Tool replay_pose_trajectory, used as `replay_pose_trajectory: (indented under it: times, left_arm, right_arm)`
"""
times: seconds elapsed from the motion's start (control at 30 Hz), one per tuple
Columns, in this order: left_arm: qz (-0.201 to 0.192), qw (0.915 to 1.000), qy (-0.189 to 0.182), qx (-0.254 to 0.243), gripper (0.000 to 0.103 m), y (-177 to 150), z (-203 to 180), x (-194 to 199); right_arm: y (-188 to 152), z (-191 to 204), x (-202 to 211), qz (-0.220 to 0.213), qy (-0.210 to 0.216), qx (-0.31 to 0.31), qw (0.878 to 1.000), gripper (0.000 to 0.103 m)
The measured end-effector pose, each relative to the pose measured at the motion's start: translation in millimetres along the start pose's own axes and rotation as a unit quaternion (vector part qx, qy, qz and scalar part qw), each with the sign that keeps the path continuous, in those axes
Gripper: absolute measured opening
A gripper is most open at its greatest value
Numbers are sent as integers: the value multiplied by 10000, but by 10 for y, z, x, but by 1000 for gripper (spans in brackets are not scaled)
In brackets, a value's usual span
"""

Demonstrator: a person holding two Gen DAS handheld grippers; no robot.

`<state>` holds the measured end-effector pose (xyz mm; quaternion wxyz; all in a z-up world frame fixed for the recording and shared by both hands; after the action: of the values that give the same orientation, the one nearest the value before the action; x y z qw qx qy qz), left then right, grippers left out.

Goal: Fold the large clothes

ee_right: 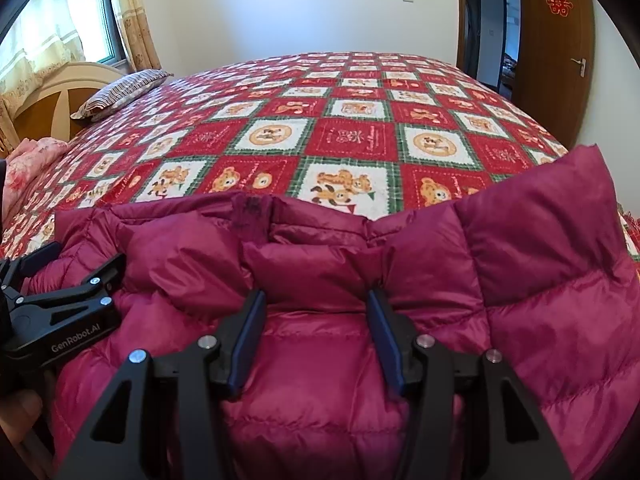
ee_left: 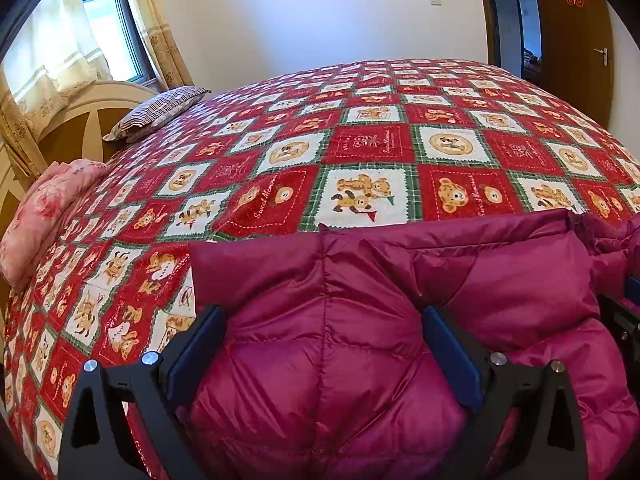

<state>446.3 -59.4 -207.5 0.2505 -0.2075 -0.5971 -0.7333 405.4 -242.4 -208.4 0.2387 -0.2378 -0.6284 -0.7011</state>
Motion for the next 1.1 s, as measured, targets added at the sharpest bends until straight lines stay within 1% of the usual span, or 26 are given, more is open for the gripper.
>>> replay_pose_trajectory:
  times: [0.67,0.8,0.9,0.97,1.03,1.07,1.1]
  left_arm:
    - [13,10000,65,-72,100,-21,-8,-7]
    - [48,9997,145,-172,100,-5,-22,-3]
    - [101,9996,200,-174,100,60,41,155]
    - [43,9999,-44,86,100,88,168,402]
    - [-111,9991,-290,295,100,63,273,632]
    - [-128,9989,-311,325,100,25,302,702]
    - [-101,9989,-326,322,100,-21,309,736]
  right_arm:
    - [-17,48,-37,84,-145,162,9997,57]
    - [-3,70,-58,125,-178,227,9995,58]
    - [23,80,3,136,-132,296,9994,58]
    - [36,79,152,37,-137,298,9995,58]
    - [36,83,370,-163,-133,262,9994,63]
    - [27,97,448,-216,-126,260,9993,66]
    - [-4,122,545,-277,-118,261,9992,66]
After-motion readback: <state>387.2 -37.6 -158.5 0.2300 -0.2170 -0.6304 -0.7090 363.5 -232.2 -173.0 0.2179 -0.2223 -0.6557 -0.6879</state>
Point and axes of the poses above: each gripper's, at about its wrist camera, not at the fingertips, and x roughly against the way its jaws point, z to its left, y to its top, the point moved 2 cm from there along -x, roughly the way its jaws point, and after that the axes turned 7 degrees about -z, right-handed, at the moved point
